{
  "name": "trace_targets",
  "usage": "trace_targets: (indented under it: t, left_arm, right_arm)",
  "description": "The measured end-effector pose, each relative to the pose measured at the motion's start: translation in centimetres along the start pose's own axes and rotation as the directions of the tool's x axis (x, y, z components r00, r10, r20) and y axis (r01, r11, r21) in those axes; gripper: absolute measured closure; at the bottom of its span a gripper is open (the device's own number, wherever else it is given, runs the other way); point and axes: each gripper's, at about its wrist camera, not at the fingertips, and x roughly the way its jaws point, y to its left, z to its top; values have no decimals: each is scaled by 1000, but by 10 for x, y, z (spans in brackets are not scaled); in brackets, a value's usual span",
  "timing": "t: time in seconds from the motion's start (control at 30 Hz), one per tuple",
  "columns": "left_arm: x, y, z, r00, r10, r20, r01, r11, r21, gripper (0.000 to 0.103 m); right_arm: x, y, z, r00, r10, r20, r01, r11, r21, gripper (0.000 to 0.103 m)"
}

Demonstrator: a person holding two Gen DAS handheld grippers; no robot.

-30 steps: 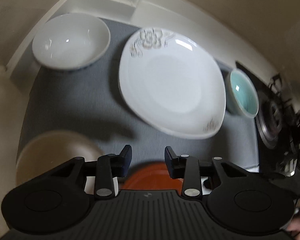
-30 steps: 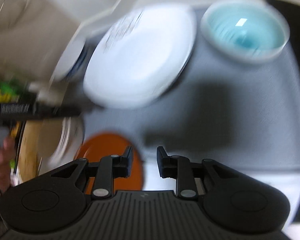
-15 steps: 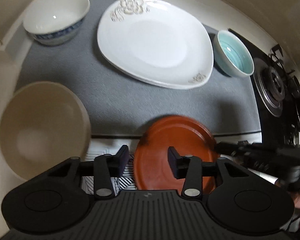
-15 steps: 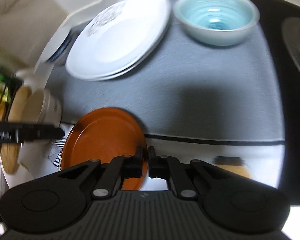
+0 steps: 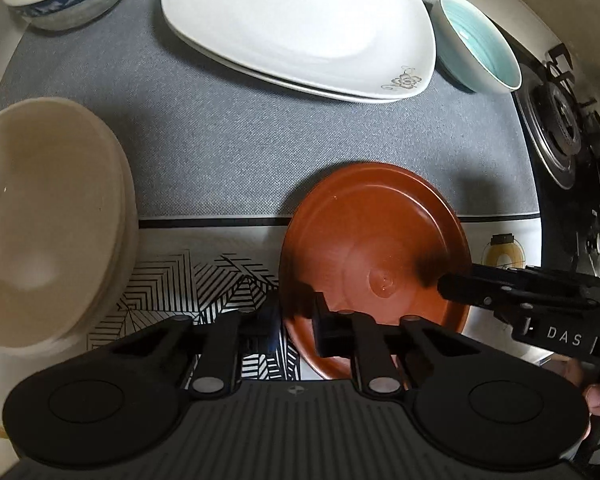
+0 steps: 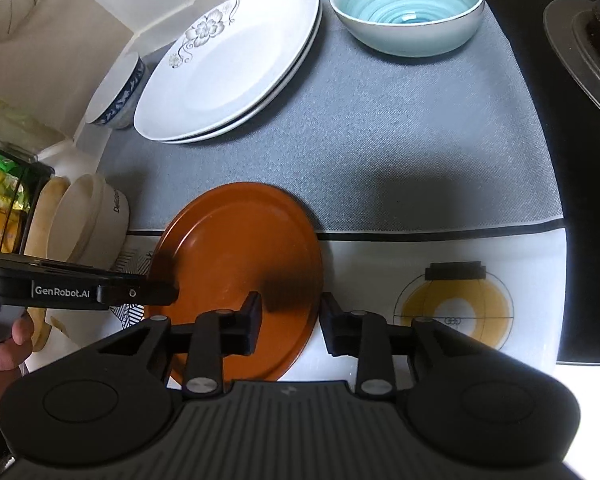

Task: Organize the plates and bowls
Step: 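Lift the orange plate and lower it onto the stacked floral plates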

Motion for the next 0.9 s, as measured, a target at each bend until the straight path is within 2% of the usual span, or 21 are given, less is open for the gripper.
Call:
trace_targets:
  t: [0.07, 0.17, 0.4, 0.53, 0.73, 0.9]
  left_arm:
    - [1, 4, 0, 1000, -25, -4, 25, 999, -28, 90]
    - [0, 6, 0, 997, -72, -10, 72, 996, -55, 92]
    - [4, 2, -2, 998, -66, -16, 65, 996, -56, 92]
    - [-14, -2, 0, 997, -76, 19, 77, 996, -50, 93]
    - [-46, -7, 3, 986, -145, 76, 150, 987, -54, 93]
    - [-76, -22, 6, 978, -145, 149, 148, 989, -7, 92]
  right_arm:
    - [-4, -5, -2, 1000, -27, 0, 27, 1000, 6, 95]
    - [-14, -12, -2, 999, -19, 31, 18, 999, 34, 96]
    - [-18, -16, -4, 999, -17, 33, 15, 999, 48, 96]
    - [-28, -13, -1, 998, -3, 58, 0, 999, 50, 96]
    - [-57, -11, 10, 993, 11, 116, -16, 999, 42, 97]
    - [-88, -3, 25, 983, 29, 183, -31, 999, 12, 97]
